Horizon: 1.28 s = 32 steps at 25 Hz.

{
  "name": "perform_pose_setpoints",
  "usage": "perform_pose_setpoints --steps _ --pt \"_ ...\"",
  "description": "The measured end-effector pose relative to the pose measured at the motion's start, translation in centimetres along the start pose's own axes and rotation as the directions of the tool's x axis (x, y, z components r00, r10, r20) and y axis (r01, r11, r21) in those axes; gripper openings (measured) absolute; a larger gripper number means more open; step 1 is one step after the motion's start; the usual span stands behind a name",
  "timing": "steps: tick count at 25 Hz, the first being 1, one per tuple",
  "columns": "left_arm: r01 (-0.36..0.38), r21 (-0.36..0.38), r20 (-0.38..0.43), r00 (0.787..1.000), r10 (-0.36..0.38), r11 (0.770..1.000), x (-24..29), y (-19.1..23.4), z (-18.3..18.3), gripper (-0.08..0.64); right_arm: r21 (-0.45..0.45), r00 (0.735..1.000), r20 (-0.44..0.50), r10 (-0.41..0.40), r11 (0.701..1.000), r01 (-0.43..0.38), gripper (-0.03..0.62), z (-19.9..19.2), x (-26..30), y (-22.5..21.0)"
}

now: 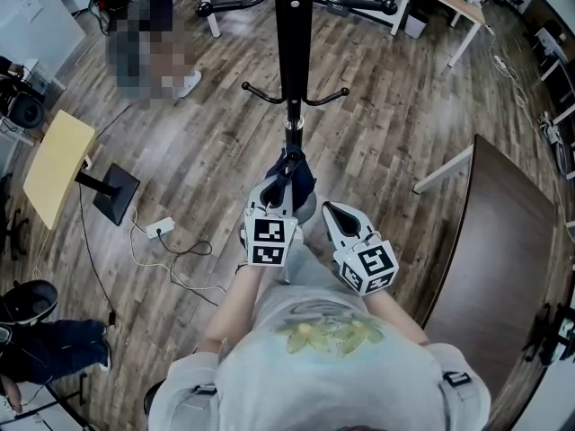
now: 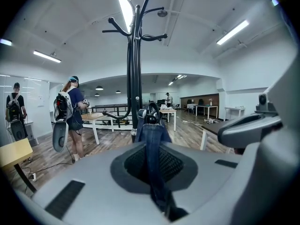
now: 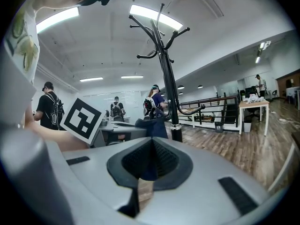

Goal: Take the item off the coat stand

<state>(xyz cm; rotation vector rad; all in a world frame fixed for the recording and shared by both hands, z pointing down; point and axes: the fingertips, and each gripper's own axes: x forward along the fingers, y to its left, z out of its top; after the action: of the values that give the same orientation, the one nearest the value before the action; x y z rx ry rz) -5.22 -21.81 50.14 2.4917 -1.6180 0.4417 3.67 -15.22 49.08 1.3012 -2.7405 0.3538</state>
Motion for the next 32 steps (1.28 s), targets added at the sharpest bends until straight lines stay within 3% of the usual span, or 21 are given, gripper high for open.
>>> perform_pose_setpoints --steps 23,32 --pt "0.043 0.037 0.043 0.998 -0.045 0.998 -3.0 -0.5 -0.2 0.023 -0.019 1.0 -0.013 -0.012 1.0 0.012 0.006 0.2 0.2 0.0" --pt "0.059 0.001 0.046 0.997 -0.059 0.998 -3.8 -0.2 -0.8 0.023 -0.034 1.0 -0.022 -0.006 0.999 0.006 0.006 0.0 0.6 0.6"
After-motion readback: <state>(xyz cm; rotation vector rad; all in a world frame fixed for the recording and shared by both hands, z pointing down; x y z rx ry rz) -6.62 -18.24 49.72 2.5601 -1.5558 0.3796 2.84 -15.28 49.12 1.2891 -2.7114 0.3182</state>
